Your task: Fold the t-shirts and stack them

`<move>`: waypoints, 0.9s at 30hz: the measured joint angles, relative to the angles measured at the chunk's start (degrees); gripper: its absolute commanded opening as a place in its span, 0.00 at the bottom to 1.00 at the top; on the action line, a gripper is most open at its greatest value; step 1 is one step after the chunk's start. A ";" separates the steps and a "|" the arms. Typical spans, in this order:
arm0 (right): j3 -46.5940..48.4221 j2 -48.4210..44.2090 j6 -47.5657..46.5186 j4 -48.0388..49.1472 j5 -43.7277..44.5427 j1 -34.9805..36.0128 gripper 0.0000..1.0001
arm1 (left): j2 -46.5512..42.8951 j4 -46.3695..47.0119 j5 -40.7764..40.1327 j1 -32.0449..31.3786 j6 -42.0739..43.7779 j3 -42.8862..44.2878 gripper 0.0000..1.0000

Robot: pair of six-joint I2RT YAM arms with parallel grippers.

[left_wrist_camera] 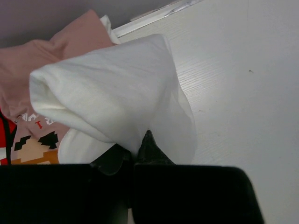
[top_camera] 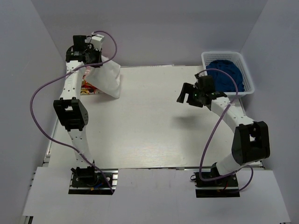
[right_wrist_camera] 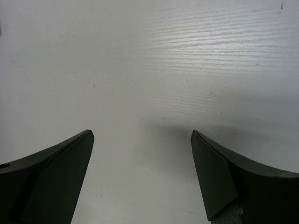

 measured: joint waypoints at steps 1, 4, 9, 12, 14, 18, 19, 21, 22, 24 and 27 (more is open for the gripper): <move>0.52 0.42 0.02 -0.02 -0.07 0.00 0.90 | 0.59 0.00 0.09 0.68 0.24 0.26 0.00; 2.12 1.79 0.11 -0.02 -0.46 0.02 0.90 | 1.40 0.28 1.18 2.58 1.27 1.25 0.00; 3.41 4.50 0.35 0.09 -1.27 0.11 0.90 | 1.36 0.87 5.88 4.52 3.39 2.19 0.00; 3.41 6.03 0.63 0.11 -1.14 0.24 0.90 | 1.01 0.83 9.44 5.55 4.74 2.16 0.00; 3.41 6.58 0.94 0.11 -0.83 0.44 0.90 | 0.35 0.92 10.49 6.05 5.09 2.14 0.00; 3.41 6.71 1.60 0.52 -0.35 0.48 0.90 | -1.84 1.86 12.22 7.58 5.27 2.14 0.00; 3.41 6.75 1.62 0.79 -0.22 0.52 0.90 | -2.38 2.16 12.66 8.02 5.27 2.14 0.00; 3.41 6.95 1.73 1.38 0.11 0.55 0.90 | -3.41 2.99 13.25 8.74 5.27 2.16 0.00; 3.41 7.10 1.79 1.60 0.15 0.55 0.90 | -3.78 3.48 13.38 9.09 5.27 2.16 0.00; 3.41 7.58 1.86 1.79 0.22 0.55 0.90 | -4.17 4.09 13.38 9.75 5.27 2.16 0.00; 3.67 8.68 1.90 1.84 0.33 0.79 0.90 | -4.09 4.68 12.96 10.71 5.33 2.05 0.00</move>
